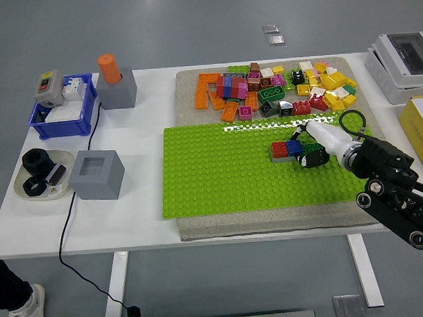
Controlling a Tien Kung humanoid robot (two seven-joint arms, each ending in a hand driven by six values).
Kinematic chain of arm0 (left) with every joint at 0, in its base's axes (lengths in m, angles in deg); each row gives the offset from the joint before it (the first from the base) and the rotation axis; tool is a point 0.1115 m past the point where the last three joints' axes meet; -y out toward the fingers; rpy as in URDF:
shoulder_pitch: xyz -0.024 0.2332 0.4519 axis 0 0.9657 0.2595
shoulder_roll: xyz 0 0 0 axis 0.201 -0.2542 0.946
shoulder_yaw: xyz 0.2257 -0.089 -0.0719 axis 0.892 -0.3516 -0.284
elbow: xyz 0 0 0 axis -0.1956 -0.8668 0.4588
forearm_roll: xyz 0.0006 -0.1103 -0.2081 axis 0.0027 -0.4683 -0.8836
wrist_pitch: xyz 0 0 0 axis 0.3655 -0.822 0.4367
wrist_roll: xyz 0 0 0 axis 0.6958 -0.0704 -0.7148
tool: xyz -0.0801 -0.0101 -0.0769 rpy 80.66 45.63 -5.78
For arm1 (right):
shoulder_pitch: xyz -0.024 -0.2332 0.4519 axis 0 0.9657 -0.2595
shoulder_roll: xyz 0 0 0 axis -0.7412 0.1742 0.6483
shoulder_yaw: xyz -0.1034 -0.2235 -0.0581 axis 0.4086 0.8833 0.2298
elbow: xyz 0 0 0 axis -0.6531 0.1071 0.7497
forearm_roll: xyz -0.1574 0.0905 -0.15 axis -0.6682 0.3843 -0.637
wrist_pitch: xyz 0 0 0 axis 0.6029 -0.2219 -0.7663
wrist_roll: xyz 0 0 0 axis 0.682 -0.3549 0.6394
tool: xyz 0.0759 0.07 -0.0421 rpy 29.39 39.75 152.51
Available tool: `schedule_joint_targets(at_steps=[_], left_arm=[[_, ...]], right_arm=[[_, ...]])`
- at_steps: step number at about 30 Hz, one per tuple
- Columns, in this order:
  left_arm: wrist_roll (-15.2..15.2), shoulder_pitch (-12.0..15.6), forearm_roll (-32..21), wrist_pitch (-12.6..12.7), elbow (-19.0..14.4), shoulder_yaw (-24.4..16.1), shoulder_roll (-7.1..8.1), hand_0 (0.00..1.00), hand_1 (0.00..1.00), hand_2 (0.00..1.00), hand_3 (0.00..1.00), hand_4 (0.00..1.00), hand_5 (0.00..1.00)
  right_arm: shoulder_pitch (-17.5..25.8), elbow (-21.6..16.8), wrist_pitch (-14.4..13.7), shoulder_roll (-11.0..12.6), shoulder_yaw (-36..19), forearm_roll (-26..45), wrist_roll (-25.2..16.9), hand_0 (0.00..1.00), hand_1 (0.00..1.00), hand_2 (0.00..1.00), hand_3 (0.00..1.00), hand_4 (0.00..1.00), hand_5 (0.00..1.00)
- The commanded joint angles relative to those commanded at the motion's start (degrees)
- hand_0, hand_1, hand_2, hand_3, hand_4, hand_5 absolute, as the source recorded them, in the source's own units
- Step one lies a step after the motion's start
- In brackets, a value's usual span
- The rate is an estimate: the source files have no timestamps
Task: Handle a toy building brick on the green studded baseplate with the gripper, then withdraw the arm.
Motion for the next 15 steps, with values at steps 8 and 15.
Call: schedule_joint_targets(at_steps=[8, 15], left_arm=[[-0.02, 0.00, -0.07, 0.00, 0.00, 0.03, 0.01, 0.597, 0.617, 0.544, 0.598, 0.766, 0.200], [-0.01, 0.01, -0.06, -0.03, 0.00, 0.04, 0.06, 0.597, 0.617, 0.541, 0.596, 0.766, 0.200]], right_arm=[[-0.04, -0.01, 0.07, 0.02, -0.04, 0.08, 0.02, 0.956, 0.942, 0.949, 0.665, 0.659, 0.066], [-0.02, 0.05, 0.14, 0.06, 0.01, 0.22, -0.01, 0.957, 0.943, 0.952, 0.665, 0.679, 0.069]])
